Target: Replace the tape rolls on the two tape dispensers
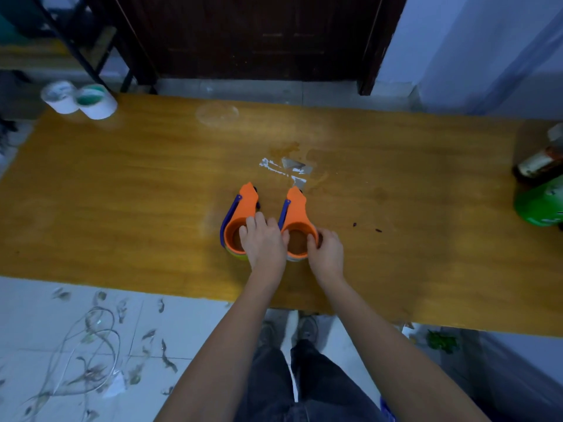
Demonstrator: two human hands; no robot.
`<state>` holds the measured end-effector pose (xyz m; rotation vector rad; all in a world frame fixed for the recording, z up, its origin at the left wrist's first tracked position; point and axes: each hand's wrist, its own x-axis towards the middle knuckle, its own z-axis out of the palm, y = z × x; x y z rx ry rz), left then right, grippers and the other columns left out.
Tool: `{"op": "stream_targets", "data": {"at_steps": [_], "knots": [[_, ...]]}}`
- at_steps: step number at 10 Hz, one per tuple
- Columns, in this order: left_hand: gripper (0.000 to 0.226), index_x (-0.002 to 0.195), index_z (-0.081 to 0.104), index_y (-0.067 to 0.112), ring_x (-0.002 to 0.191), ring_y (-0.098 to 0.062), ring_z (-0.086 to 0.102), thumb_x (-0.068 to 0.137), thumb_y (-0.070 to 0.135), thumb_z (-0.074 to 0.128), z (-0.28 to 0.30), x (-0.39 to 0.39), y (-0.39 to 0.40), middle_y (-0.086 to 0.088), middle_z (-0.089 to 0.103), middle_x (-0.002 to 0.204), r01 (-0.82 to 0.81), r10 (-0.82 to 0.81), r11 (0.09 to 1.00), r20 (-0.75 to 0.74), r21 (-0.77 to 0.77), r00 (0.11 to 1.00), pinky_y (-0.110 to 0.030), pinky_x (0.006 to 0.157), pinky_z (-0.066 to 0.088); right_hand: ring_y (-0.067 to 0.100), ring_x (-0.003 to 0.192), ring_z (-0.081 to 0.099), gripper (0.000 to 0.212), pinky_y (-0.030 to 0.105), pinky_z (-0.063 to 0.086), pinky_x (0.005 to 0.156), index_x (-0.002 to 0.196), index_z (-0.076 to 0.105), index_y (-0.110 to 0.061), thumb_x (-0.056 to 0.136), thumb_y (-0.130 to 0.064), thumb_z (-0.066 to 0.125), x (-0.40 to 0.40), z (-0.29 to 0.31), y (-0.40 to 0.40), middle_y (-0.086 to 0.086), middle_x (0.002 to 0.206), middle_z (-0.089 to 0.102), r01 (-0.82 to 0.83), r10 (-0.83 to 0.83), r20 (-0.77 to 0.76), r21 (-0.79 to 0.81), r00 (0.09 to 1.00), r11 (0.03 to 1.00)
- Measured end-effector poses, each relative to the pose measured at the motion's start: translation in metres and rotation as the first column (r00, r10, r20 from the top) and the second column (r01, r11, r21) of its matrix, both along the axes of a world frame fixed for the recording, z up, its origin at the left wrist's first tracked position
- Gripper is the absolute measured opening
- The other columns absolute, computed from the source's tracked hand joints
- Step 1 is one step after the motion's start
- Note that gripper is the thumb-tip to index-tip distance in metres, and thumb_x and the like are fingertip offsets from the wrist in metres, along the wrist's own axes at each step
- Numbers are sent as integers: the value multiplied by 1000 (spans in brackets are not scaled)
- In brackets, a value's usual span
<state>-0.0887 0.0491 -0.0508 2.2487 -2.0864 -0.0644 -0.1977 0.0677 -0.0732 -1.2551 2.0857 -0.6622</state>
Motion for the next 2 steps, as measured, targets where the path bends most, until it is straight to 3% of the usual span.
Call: {"op": "stream_targets", "data": {"at_steps": [1, 2], "knots": [[29, 72, 69, 11, 76, -29, 58, 74, 40, 70, 4, 6, 1, -8, 61, 78, 50, -51, 998, -11, -48, 999, -36, 63, 44, 29, 106, 56, 38, 38, 46, 84, 117, 57, -6, 93, -34, 48, 5, 5, 7, 14, 113, 58, 44, -42, -69, 36, 997, 998], [36, 81, 71, 12, 74, -29, 58, 81, 39, 48, -1, 22, 12, -8, 62, 78, 122, -138, 978, -84, -170, 987, -36, 62, 43, 30, 104, 55, 31, 39, 46, 83, 111, 56, -3, 95, -27, 43, 9, 4, 31, 14, 111, 56, 202, -201, -48, 8, 978, 979]]}}
